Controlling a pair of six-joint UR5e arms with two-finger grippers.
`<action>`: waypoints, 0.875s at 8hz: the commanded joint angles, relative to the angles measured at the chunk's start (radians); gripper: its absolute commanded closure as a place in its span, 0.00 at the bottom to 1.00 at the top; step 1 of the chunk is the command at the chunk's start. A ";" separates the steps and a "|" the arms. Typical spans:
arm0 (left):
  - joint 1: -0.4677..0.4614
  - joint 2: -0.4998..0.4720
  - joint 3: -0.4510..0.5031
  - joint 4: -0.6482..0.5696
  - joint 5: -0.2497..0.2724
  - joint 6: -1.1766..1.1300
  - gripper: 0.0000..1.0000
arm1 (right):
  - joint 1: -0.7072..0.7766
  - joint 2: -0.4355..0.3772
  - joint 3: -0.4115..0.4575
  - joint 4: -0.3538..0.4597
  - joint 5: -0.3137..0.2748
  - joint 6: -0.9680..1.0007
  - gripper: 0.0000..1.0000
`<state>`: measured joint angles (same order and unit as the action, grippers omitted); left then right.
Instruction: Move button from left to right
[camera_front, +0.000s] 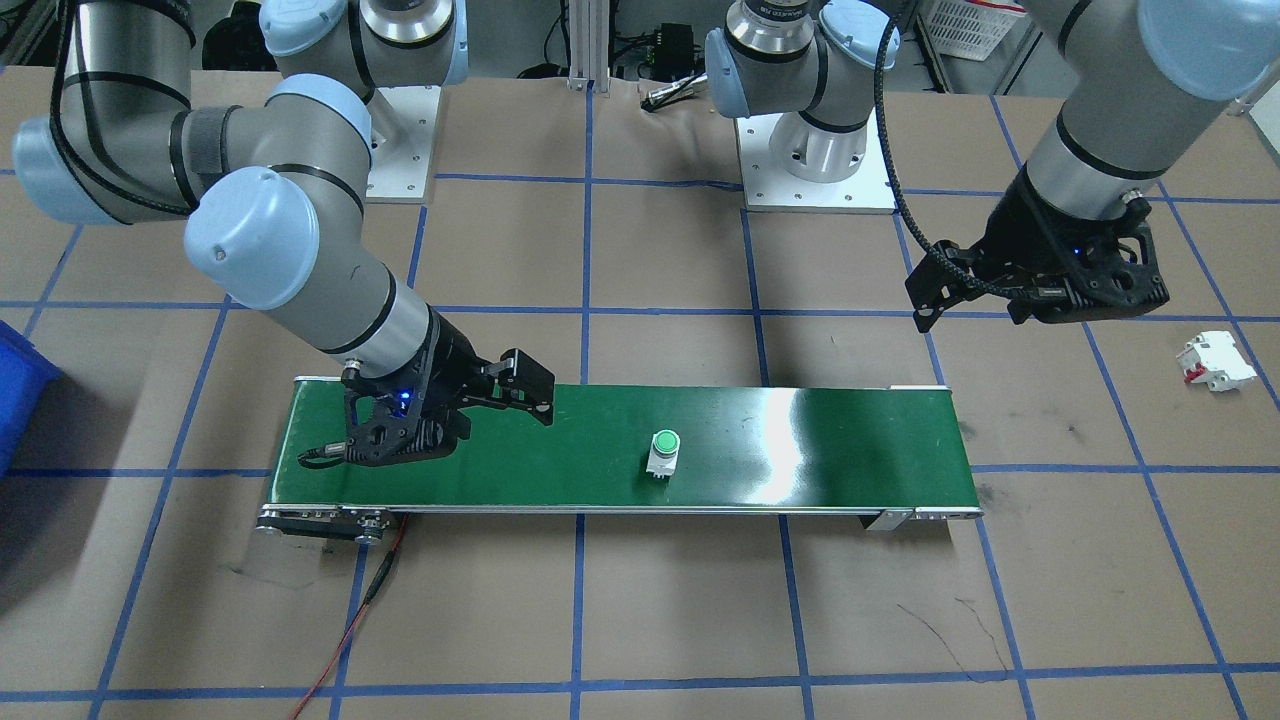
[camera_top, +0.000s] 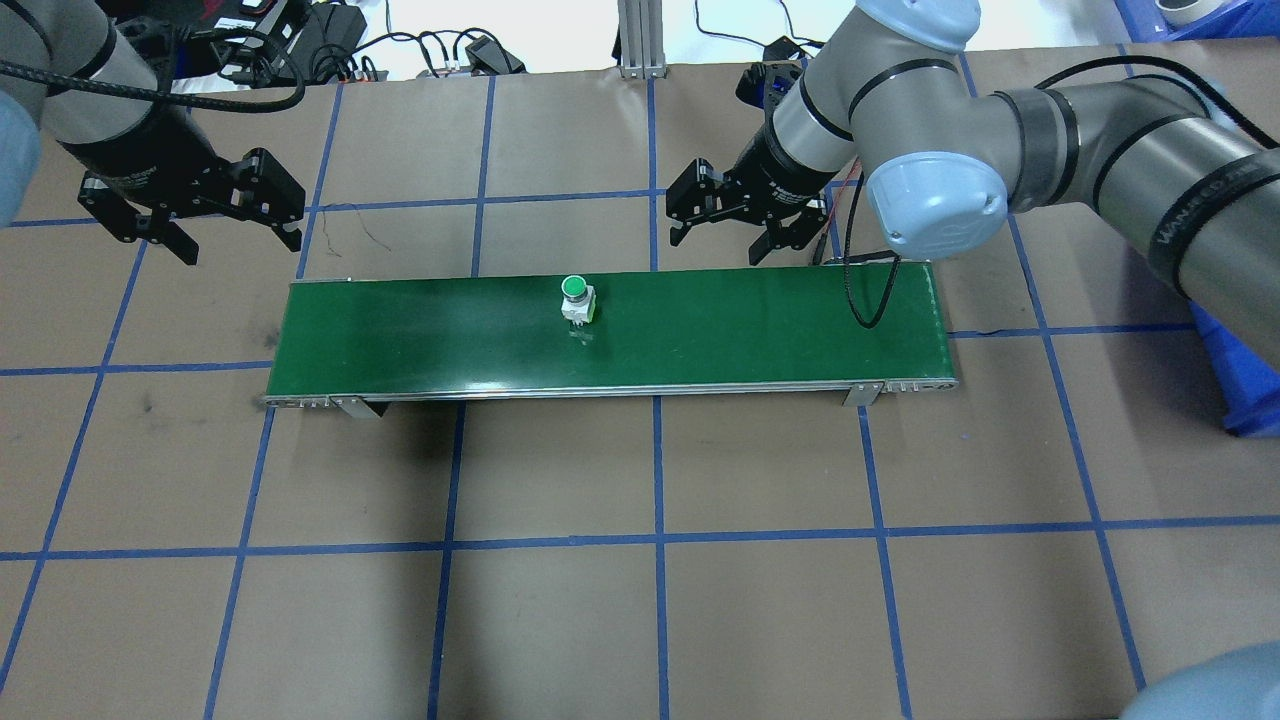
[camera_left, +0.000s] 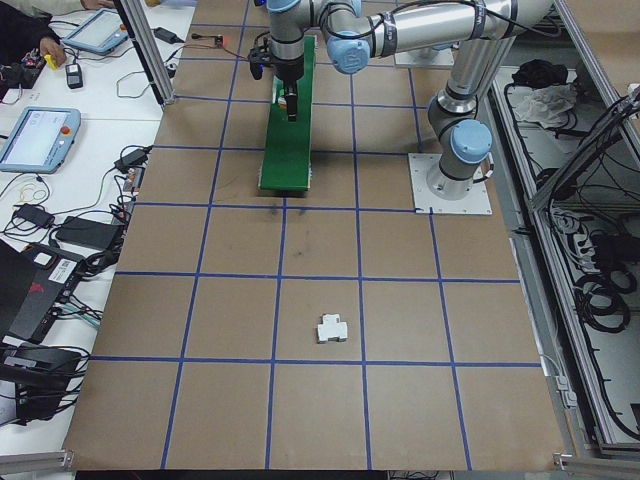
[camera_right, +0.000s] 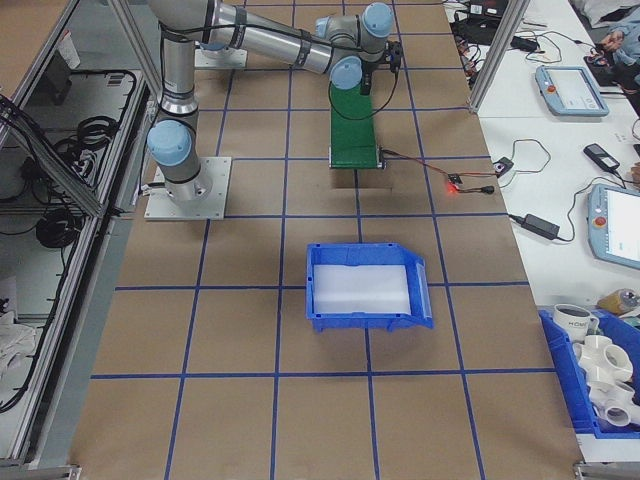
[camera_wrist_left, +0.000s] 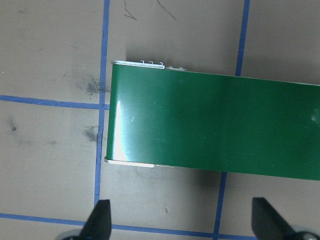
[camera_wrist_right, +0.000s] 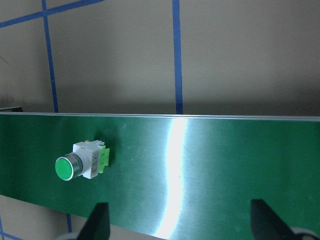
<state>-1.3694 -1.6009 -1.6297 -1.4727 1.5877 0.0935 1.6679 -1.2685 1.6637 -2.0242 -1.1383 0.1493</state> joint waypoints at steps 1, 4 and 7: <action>0.003 -0.001 0.005 0.000 0.001 0.009 0.00 | 0.010 0.041 0.004 -0.024 0.009 0.009 0.00; 0.004 -0.002 0.004 0.000 0.003 0.009 0.00 | 0.012 0.063 0.010 -0.022 0.009 0.042 0.00; 0.004 -0.001 0.001 0.002 0.000 0.009 0.00 | 0.010 0.087 0.010 -0.019 0.011 0.093 0.00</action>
<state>-1.3653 -1.6016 -1.6260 -1.4727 1.5893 0.1028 1.6789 -1.2031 1.6735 -2.0442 -1.1284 0.2122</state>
